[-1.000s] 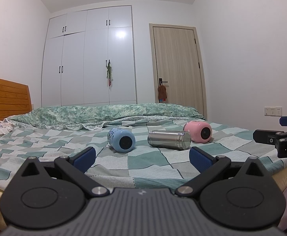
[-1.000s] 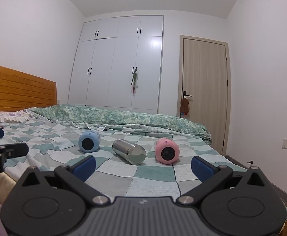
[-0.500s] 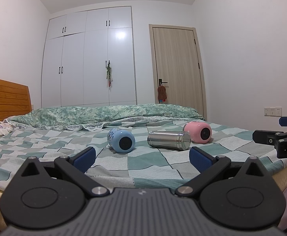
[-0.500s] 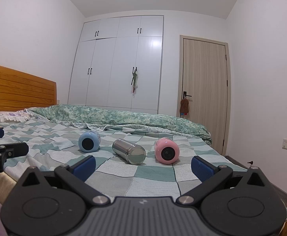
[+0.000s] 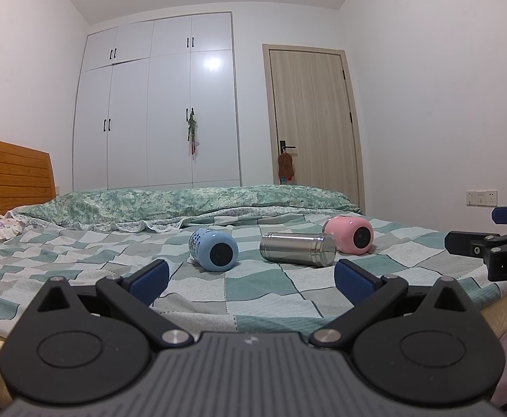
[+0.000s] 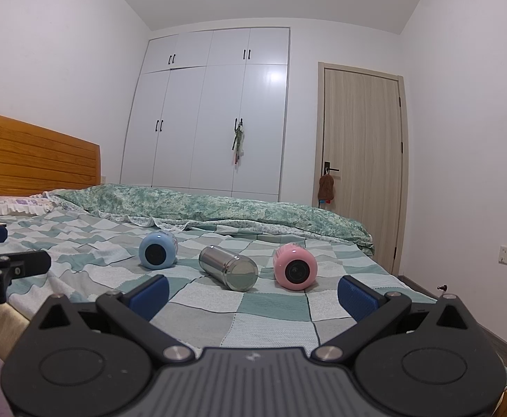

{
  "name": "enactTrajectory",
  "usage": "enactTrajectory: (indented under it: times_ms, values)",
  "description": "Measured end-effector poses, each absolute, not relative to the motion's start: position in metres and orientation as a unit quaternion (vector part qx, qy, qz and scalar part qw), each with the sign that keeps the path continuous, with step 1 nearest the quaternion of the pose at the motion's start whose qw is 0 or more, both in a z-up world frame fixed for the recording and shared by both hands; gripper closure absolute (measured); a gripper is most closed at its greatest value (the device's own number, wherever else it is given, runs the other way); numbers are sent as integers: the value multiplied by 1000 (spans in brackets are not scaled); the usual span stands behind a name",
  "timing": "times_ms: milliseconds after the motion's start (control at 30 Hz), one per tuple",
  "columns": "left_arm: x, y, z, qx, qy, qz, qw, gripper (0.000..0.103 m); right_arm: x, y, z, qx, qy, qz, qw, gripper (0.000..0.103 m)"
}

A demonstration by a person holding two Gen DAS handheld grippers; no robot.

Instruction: Flip cup upright

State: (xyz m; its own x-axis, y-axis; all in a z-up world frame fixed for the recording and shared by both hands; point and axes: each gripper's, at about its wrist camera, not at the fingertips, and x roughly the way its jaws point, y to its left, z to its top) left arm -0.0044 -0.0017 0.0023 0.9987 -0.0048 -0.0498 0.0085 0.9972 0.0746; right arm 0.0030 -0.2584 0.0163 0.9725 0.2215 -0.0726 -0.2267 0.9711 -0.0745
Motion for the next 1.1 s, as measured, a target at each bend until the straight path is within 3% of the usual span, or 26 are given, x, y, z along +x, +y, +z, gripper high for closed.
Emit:
enactTrajectory:
  times_ms: [833, 1100]
  values:
    - [-2, -4, 9, 33, 29, -4, 999, 0, 3, -258, 19, -44, 38, 118, 991, 0]
    - [38, 2, 40, 28, 18, -20, 999, 0, 55, -252, 57, -58, 63, 161, 983, 0]
